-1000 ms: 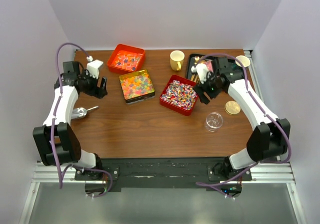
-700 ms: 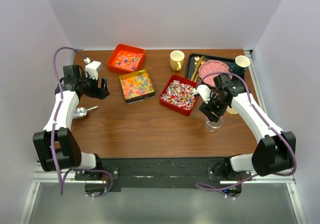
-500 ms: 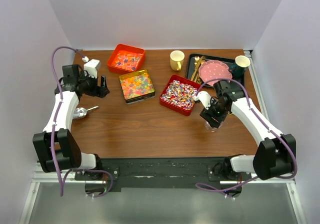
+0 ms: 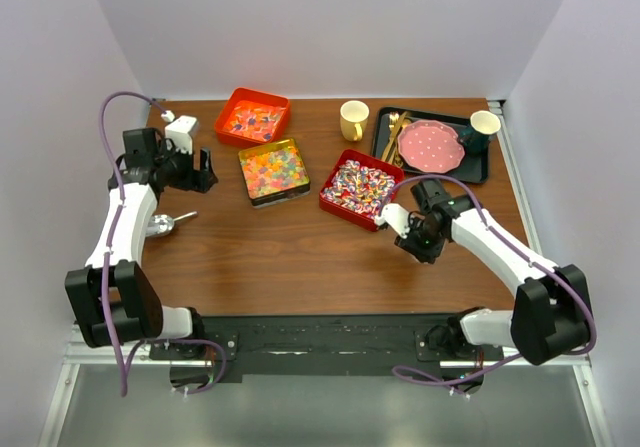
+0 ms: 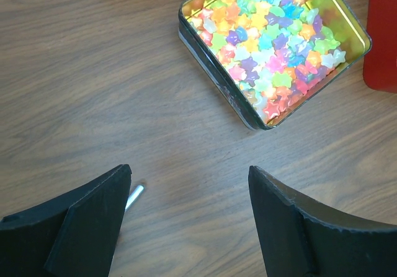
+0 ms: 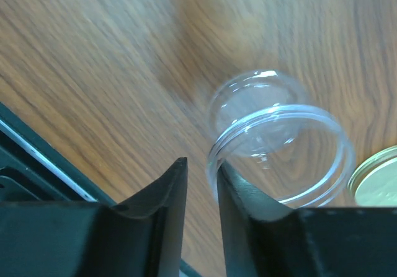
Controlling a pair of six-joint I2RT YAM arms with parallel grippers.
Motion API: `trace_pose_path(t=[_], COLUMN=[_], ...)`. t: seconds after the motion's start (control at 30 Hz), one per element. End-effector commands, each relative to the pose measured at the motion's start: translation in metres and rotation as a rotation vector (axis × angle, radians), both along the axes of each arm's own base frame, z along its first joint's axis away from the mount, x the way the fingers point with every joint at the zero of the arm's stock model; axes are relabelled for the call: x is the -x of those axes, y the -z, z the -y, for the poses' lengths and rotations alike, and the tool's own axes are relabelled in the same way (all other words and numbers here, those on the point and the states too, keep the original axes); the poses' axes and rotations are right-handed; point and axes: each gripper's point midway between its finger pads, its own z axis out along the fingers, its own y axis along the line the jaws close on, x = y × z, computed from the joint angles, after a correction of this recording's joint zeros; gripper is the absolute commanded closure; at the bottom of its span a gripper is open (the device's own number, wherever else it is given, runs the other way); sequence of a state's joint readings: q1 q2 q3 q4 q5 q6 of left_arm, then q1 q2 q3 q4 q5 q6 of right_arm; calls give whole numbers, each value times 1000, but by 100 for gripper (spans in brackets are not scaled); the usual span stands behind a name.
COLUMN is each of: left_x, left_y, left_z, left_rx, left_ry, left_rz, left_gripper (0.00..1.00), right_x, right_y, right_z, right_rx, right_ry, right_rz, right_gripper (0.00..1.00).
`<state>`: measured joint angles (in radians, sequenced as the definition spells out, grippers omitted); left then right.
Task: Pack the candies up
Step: Move the packing bottle to the center of the board.
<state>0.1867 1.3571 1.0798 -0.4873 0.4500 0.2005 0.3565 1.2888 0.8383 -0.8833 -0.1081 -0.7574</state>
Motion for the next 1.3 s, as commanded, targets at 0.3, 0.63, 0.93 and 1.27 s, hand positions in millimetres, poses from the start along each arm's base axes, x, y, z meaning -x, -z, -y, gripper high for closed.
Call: trace_pose_path(t=[0.3, 0.63, 0.93, 1.27], left_x=[12, 25, 27, 37], left_y=[-53, -47, -39, -26], left_z=[4, 2, -18, -22], left_rx=[-29, -52, -143, -224], left_ry=[2, -6, -77, -20], left_rz=[169, 169, 166, 138], left_gripper=[19, 19, 15, 3], right_x=[-5, 45, 81, 79], right_y=[3, -26, -15, -16], right_z=[-16, -112, -180, -206], right_rx=[42, -145, -156, -117], right_ry=[-146, -539, -773, -816], right_rz=[69, -50, -139, -157], right_gripper=[98, 100, 100, 57])
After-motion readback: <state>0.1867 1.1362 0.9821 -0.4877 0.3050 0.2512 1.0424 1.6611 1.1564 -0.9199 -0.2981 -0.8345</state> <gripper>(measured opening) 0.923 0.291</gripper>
